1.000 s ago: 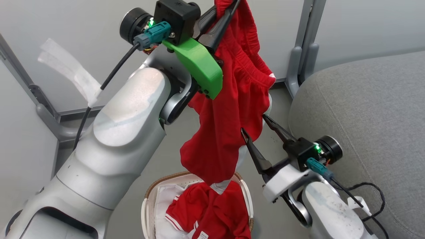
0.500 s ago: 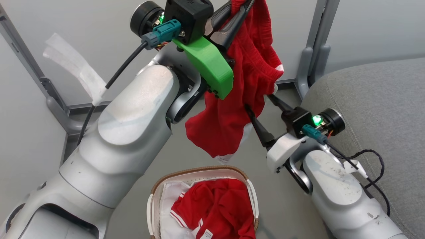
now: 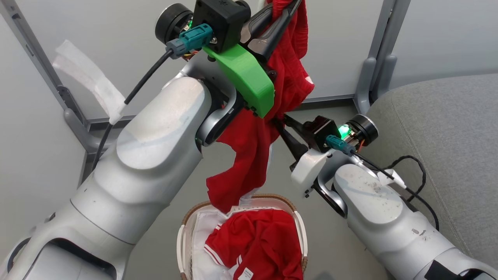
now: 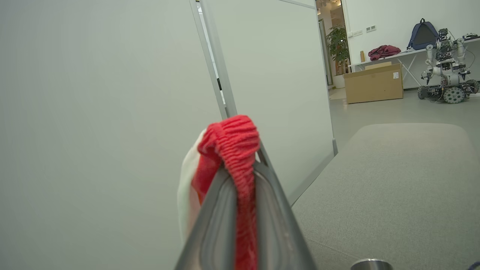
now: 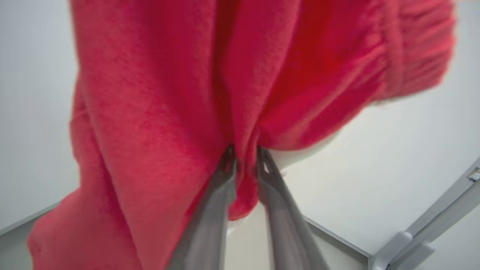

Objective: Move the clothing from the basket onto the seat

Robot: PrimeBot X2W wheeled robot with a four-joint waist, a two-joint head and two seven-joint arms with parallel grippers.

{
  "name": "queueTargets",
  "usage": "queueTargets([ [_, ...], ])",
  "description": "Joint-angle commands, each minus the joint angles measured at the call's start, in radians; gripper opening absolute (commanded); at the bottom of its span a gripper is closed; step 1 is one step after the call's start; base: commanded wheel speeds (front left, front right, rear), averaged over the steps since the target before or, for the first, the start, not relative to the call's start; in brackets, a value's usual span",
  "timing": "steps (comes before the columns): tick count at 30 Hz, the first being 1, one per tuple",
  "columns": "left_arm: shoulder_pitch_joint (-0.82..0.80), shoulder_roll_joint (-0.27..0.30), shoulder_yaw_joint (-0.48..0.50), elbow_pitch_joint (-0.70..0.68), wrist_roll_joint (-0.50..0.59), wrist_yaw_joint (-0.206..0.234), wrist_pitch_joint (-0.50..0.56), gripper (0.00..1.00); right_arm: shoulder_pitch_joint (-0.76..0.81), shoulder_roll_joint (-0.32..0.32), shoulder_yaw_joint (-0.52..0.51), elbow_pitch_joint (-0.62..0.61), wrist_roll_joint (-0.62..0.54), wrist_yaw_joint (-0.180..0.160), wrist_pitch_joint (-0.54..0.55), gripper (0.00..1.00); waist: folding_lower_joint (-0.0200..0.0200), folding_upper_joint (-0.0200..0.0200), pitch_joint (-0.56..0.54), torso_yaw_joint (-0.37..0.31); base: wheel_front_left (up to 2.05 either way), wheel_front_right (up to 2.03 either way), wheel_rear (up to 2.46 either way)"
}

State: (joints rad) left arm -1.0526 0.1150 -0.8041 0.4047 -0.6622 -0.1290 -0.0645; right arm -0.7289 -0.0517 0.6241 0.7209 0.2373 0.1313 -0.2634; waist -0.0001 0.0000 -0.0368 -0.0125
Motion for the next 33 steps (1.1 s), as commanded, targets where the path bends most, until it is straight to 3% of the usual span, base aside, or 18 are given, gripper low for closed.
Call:
queueTargets([
  [1, -0.003, 0.003, 0.001, 0.003, -0.003, -0.002, -0.008, 0.0, -0.015, -0.003, 0.017, 0.005, 0.02, -0.001, -0.002, 0.0, 0.0001, 0.0, 0.0, 0.002, 0.0, 0.0, 0.0],
  [8, 0.022, 0.027, 0.009, 0.021, -0.013, 0.011, -0.008, 0.0, -0.028, -0.018, 0.041, -0.022, 0.069, -0.001, -0.002, 0.0, 0.0001, 0.0, -0.002, 0.001, 0.0, 0.0, 0.0],
  [18, 0.071, 0.08, 0.041, 0.093, -0.04, 0.039, -0.03, 0.0, 0.01, -0.084, -0.038, -0.101, 0.073, -0.001, -0.002, 0.0, 0.0001, 0.0, -0.004, -0.033, 0.0, 0.0, 0.0],
  [19, 0.077, 0.084, 0.046, 0.101, -0.045, 0.039, -0.037, 0.24, 0.01, -0.09, -0.049, -0.108, 0.07, -0.001, -0.002, 0.0, 0.0001, 0.0, -0.004, -0.038, 0.0, 0.0, 0.0],
  [21, 0.097, 0.099, 0.053, 0.123, -0.053, 0.04, -0.046, 1.0, 0.018, -0.105, -0.074, -0.124, 0.062, -0.001, -0.002, 0.0, 0.0001, 0.0, -0.002, -0.051, 0.0, 0.0, 0.0],
  [33, 0.224, 0.104, 0.058, 0.179, -0.106, 0.028, -0.11, 1.0, 0.064, -0.166, -0.203, -0.196, 0.021, -0.001, -0.002, 0.0, 0.0001, 0.0, 0.022, -0.14, 0.0, 0.0, 0.0],
])
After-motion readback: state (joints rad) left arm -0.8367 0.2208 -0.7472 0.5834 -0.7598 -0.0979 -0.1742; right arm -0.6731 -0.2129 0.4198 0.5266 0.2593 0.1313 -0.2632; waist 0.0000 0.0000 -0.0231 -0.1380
